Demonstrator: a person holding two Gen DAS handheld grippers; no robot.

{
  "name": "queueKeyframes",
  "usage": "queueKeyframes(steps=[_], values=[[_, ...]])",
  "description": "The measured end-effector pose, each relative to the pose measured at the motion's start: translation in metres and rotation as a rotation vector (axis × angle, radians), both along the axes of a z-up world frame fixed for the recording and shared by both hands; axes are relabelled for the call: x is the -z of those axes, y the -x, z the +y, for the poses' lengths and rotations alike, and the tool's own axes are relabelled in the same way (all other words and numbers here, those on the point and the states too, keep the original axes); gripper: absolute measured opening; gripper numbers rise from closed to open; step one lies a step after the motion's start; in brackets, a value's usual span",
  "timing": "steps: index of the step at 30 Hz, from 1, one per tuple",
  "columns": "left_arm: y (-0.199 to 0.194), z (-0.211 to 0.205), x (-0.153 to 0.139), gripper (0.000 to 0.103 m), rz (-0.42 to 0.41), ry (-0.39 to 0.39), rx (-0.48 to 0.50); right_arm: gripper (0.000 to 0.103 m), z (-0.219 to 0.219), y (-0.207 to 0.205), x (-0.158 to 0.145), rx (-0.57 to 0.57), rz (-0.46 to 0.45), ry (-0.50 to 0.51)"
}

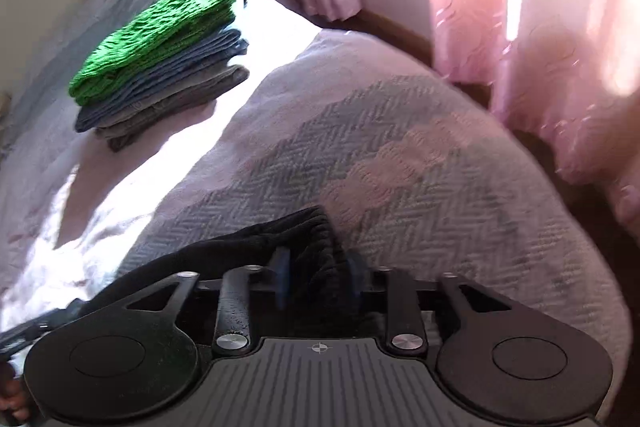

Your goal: Fold clothes

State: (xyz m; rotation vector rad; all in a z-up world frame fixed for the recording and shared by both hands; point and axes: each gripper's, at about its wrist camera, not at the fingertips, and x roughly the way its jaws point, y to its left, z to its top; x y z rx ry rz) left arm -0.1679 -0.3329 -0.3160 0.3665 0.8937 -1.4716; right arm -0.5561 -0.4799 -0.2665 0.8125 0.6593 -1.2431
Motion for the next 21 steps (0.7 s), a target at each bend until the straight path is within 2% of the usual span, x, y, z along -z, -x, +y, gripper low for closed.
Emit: queueKeyframes(steps=[2, 4, 8, 11, 15, 19, 21], values=[[-0.005, 0.017, -0.011, 0.023, 0.030, 0.009, -0.031, 0.045, 0.024, -0.023, -0.019, -0.052, 0.129, 0.137], [0.000, 0.034, -0.018, 0.021, 0.016, -0.005, 0.005, 0.045, 0.052, -0.055, -0.030, -0.221, 0.175, 0.213], [0.015, 0.064, -0.017, 0.012, -0.038, -0.055, 0.068, 0.045, 0.096, -0.122, -0.018, -0.566, 0.136, 0.149], [0.008, 0.089, -0.007, 0.012, -0.064, -0.099, 0.034, 0.045, 0.122, -0.153, 0.009, -0.684, 0.191, 0.123], [-0.013, 0.147, 0.003, 0.013, -0.167, -0.152, -0.014, 0.045, 0.157, -0.128, 0.034, -0.683, 0.296, 0.131], [-0.050, 0.217, -0.002, 0.008, -0.177, -0.176, -0.198, 0.045, 0.174, -0.094, 0.024, -0.631, 0.321, 0.112], [-0.067, 0.242, -0.010, 0.008, -0.228, -0.201, -0.294, 0.045, 0.176, -0.091, 0.016, -0.607, 0.333, 0.103]])
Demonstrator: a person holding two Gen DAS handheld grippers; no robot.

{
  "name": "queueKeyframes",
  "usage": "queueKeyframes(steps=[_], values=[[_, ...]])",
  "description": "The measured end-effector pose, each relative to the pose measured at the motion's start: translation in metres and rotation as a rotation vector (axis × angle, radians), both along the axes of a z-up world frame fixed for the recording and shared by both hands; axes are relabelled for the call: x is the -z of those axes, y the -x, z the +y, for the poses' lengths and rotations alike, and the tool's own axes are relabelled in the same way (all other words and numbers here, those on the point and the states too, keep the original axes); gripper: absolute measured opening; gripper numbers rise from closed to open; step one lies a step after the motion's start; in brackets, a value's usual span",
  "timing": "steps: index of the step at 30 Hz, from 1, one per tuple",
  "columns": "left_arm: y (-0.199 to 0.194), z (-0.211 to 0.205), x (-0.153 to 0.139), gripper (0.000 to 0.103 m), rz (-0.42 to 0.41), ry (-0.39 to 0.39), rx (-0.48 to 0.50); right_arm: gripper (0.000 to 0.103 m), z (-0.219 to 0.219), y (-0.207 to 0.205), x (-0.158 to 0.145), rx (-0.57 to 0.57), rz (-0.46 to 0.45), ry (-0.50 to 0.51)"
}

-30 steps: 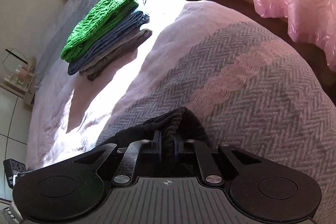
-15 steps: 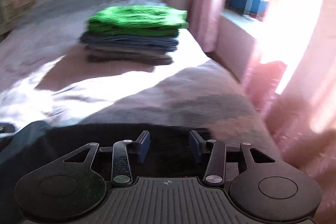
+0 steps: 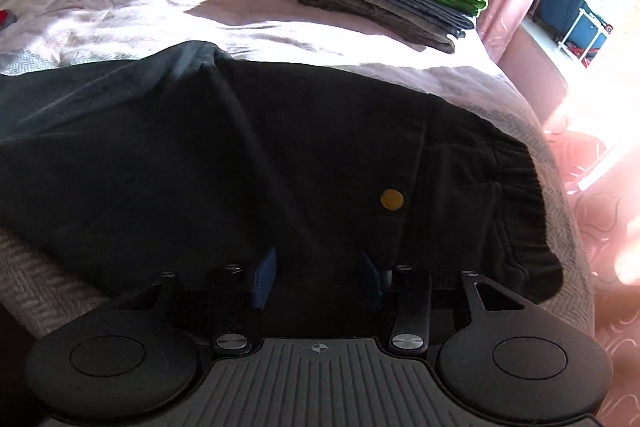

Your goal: Fold clothes

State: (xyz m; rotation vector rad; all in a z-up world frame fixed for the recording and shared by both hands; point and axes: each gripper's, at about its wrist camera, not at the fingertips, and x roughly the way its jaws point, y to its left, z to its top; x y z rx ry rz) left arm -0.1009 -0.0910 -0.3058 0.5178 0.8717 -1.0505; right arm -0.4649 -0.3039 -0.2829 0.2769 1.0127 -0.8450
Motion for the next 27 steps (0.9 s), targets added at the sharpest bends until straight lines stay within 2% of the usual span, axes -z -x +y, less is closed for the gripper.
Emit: queueKeyframes(steps=[3, 10, 15, 19, 20, 21, 24, 27], values=[[-0.030, 0.031, -0.005, 0.008, -0.047, -0.020, -0.090, 0.045, -0.002, -0.005, -0.003, 0.042, 0.009, -0.007], [-0.099, 0.082, -0.002, 0.008, -0.138, -0.031, -0.231, 0.045, 0.004, -0.012, 0.001, 0.080, 0.014, 0.030], [-0.156, 0.114, -0.001, 0.007, -0.138, -0.053, -0.382, 0.046, 0.010, -0.026, 0.001, 0.152, 0.052, 0.061], [-0.176, 0.120, -0.019, 0.008, -0.106, -0.134, -0.479, 0.047, 0.019, -0.044, -0.008, 0.206, 0.101, 0.050], [-0.175, 0.118, -0.026, 0.009, -0.100, -0.160, -0.490, 0.047, 0.022, -0.047, -0.014, 0.220, 0.093, 0.028], [-0.169, 0.114, -0.035, 0.019, -0.101, -0.191, -0.481, 0.050, 0.026, -0.051, -0.020, 0.232, 0.075, -0.001], [-0.139, 0.101, -0.059, 0.028, -0.069, -0.256, -0.400, 0.085, 0.038, -0.062, -0.038, 0.253, 0.007, -0.141], [-0.109, 0.088, -0.076, 0.034, 0.041, -0.303, -0.311, 0.085, 0.055, -0.075, -0.053, 0.262, -0.026, -0.268]])
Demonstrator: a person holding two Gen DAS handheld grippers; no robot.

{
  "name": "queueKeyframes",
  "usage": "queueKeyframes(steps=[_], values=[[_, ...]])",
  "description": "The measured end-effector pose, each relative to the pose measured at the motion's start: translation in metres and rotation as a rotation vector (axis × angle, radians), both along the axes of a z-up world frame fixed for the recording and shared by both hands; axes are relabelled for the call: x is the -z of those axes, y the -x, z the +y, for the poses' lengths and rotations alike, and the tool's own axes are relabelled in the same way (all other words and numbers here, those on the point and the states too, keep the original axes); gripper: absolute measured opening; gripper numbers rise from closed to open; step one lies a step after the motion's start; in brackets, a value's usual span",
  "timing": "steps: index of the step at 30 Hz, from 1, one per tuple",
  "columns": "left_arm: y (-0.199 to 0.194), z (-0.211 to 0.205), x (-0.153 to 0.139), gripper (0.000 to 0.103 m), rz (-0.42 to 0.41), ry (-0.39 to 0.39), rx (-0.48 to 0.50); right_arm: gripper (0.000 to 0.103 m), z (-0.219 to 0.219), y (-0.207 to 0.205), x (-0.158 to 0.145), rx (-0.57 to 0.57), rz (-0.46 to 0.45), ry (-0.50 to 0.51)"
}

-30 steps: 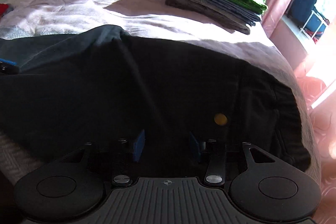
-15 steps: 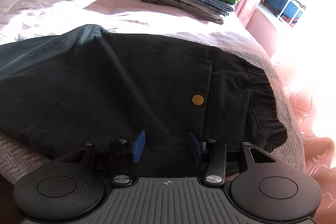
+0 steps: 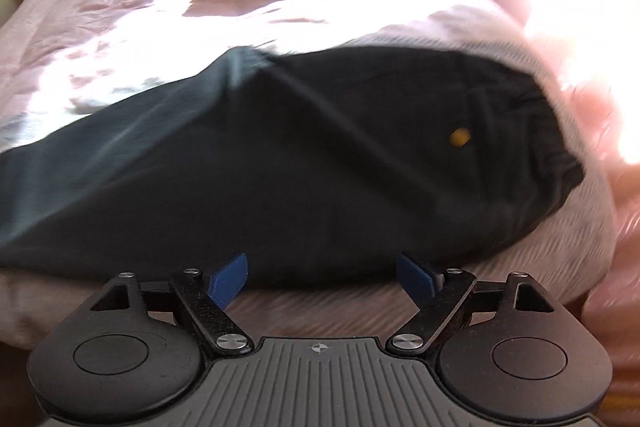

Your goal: Fold clothes

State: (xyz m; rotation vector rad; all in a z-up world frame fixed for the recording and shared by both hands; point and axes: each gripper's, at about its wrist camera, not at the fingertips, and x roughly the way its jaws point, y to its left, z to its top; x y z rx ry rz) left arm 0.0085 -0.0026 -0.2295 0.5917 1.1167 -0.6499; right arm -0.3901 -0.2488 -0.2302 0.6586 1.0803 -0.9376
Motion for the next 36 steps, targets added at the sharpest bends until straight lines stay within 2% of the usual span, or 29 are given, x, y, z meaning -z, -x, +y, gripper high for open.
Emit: queueKeyframes(steps=[2, 5, 9, 10, 12, 16, 26, 36], values=[[0.019, -0.008, -0.014, 0.035, 0.038, -0.007, 0.055, 0.085, 0.012, -0.009, -0.010, -0.003, -0.006, -0.062], [0.041, -0.016, -0.041, 0.042, 0.045, 0.015, 0.138, 0.085, 0.029, -0.017, -0.031, -0.008, -0.026, -0.084], [0.057, -0.022, -0.079, 0.047, -0.013, 0.051, 0.216, 0.087, 0.042, -0.022, -0.062, 0.014, -0.043, -0.043], [0.060, -0.023, -0.089, 0.049, -0.032, 0.060, 0.230, 0.094, 0.045, -0.023, -0.069, 0.022, -0.046, -0.029], [0.064, -0.023, -0.105, 0.057, -0.067, 0.079, 0.267, 0.102, 0.049, -0.025, -0.085, 0.044, -0.042, 0.006], [0.067, -0.023, -0.130, 0.061, -0.110, 0.107, 0.310, 0.102, 0.059, -0.024, -0.109, 0.082, -0.055, 0.051], [0.074, -0.016, -0.152, 0.063, -0.112, 0.134, 0.349, 0.102, 0.074, -0.016, -0.132, 0.127, -0.015, 0.070], [0.099, -0.021, -0.164, 0.064, -0.128, 0.157, 0.327, 0.102, 0.063, -0.007, -0.146, 0.079, -0.030, 0.105]])
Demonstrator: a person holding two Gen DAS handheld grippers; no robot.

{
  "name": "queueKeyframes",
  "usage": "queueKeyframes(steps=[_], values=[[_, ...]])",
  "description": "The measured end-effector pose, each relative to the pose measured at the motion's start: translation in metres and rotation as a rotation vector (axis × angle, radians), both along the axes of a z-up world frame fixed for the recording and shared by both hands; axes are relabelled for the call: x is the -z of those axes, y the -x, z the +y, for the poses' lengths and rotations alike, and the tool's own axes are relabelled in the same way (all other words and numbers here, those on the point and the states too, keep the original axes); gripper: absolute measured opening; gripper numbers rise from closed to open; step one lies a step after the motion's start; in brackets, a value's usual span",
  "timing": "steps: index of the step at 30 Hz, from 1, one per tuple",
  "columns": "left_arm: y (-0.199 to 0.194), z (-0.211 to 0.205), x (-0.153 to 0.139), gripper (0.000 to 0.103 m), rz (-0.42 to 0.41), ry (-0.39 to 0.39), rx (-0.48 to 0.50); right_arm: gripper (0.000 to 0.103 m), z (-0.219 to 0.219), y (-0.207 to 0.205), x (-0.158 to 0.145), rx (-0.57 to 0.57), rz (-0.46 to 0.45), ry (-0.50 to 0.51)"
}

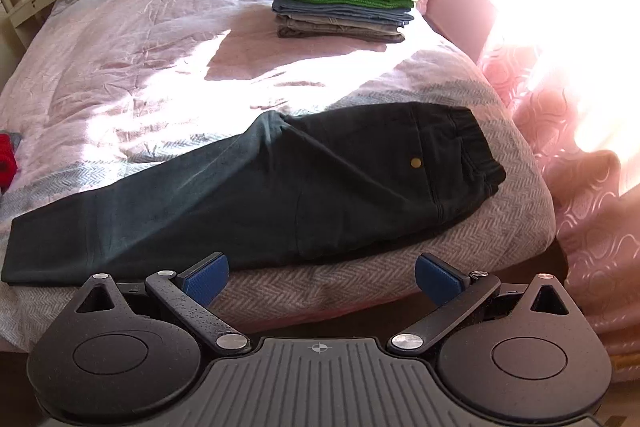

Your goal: Fold clothes

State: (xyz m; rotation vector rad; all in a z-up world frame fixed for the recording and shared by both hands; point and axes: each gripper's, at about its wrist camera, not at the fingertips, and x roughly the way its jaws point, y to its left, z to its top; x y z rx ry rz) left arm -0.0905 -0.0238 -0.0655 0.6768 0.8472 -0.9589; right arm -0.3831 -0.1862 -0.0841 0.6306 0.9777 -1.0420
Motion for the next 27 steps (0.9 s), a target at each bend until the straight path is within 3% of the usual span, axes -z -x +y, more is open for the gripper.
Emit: queueKeyframes(steps=[16, 27], values=[[0.109, -0.029, -0.004, 0.064, 0.031, 0.010, 0.019, 0.102, -0.023, 0.078, -0.011, -0.049, 0.019, -0.013], [0.145, 0.002, -0.004, 0.064, 0.027, -0.012, -0.131, 0.102, -0.015, 0.087, -0.006, -0.238, 0.009, -0.049]])
